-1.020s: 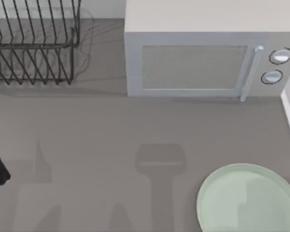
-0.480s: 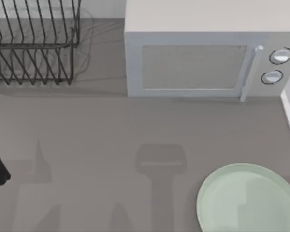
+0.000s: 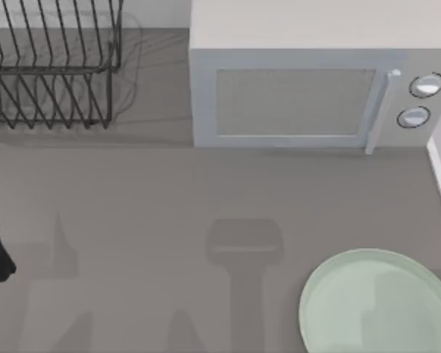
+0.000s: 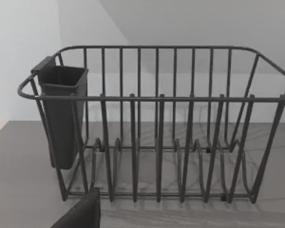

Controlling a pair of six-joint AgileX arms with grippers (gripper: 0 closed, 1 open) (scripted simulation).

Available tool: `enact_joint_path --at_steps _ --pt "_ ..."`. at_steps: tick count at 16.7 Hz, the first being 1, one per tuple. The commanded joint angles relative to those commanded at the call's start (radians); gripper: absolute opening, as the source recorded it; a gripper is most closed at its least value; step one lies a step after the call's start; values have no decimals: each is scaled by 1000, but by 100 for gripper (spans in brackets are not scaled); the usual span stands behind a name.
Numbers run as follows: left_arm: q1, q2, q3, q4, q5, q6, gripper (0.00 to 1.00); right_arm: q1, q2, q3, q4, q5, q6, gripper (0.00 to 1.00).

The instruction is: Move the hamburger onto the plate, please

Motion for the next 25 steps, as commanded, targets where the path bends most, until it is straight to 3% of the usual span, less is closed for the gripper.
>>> enact_joint_path --at_steps 6,14,21,25 --pt "0 0 0 0 0 0 100 -4 -97 97 -158 -5 -6 0" --pt "0 0 0 0 0 0 100 -7 -236 318 -531 -5 -11 0" --pt "0 0 0 0 0 0 100 1 -245 333 -549 -5 1 0" --pt "0 0 0 0 0 0 100 97 -226 362 -547 4 146 0"
